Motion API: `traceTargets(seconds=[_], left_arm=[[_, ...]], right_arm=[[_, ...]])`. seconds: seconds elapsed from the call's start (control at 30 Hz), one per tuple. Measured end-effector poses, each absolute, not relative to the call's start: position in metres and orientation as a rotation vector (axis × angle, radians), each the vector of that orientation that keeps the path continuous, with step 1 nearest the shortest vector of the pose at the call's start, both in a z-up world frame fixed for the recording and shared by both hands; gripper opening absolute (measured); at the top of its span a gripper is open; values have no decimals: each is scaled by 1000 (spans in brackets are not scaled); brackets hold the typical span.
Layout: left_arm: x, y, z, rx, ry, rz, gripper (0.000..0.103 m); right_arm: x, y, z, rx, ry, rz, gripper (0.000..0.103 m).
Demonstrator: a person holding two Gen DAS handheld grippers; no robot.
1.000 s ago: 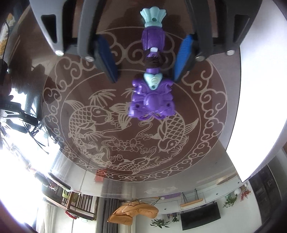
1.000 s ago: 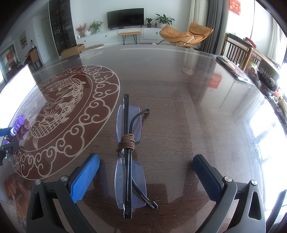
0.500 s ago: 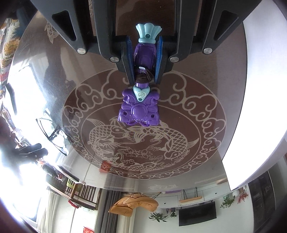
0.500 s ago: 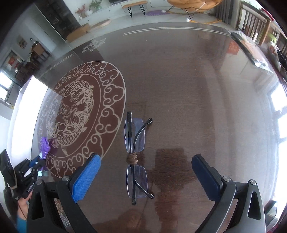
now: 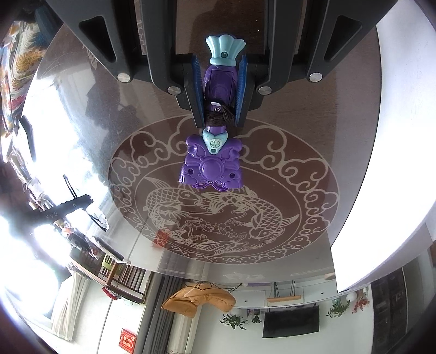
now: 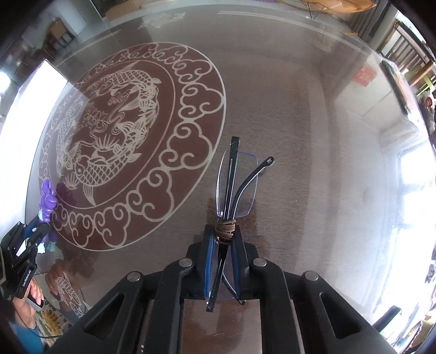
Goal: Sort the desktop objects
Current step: 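Grasp the purple toy wand by its handle with the left tool and lift, then carry the purple toy and glasses into the bin and open both tools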
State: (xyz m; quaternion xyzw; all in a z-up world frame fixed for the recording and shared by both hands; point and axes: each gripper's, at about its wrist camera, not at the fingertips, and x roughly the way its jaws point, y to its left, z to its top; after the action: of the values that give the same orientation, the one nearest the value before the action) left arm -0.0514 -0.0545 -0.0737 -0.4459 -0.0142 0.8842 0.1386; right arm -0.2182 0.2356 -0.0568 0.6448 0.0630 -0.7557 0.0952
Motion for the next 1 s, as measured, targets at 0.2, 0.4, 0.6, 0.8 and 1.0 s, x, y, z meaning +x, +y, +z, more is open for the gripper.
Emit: traceTargets(seconds=[0.2, 0.4, 0.6, 0.8, 1.0], left_arm=[[-41, -64, -28, -1154, -141, 2591, 21], [-24, -109, 35, -999, -289, 2642, 21], [-9, -199, 74, -979, -344, 2797, 21], [-7, -297, 54, -1174, -417, 2923, 20], [-11, -342, 5, -1411, -514, 2914, 21]], right_arm=[[-206, 206, 6, 1756, 233, -2280, 12], [-195, 131, 66, 1561, 260, -2238, 12], [-177, 5, 89, 1366, 221, -2078, 12], [-146, -134, 77, 1218, 211, -1917, 12], [-123, -233, 39, 1187, 334, -1858, 13]])
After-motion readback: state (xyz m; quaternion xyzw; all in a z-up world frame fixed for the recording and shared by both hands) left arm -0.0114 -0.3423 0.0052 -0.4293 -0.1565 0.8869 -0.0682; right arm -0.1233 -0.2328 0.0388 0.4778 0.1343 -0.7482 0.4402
